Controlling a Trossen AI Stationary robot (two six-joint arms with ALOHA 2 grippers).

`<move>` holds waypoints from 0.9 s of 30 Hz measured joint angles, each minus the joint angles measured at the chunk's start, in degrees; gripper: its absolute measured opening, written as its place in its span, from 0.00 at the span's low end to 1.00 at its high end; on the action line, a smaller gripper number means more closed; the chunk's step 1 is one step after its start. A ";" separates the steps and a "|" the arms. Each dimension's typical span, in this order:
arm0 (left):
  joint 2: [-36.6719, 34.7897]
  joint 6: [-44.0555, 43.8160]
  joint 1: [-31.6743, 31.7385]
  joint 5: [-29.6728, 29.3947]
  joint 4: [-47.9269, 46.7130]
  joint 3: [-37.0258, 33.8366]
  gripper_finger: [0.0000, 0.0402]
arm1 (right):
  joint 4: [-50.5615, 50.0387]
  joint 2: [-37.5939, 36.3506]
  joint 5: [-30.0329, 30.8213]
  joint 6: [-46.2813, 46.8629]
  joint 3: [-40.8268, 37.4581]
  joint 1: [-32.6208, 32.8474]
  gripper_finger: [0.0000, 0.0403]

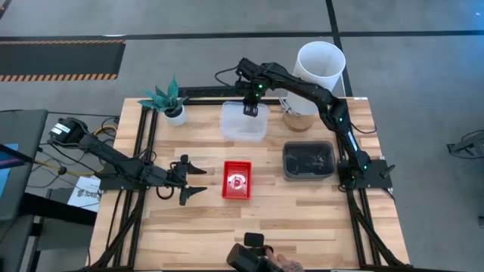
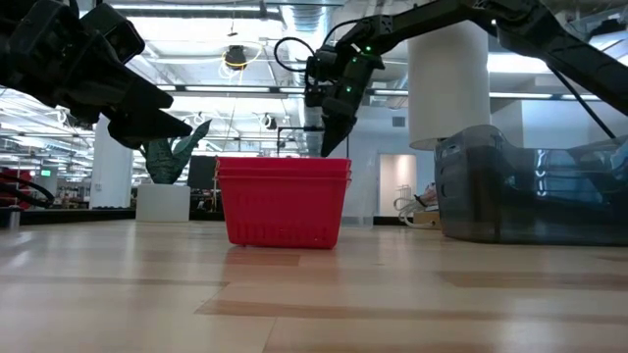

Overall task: Stack baskets by color
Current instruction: Return to home position

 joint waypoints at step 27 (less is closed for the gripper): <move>-0.03 24.27 12.19 12.20 1.07 8.32 0.74 | -24.43 -16.75 -19.18 6.63 4.61 12.11 0.43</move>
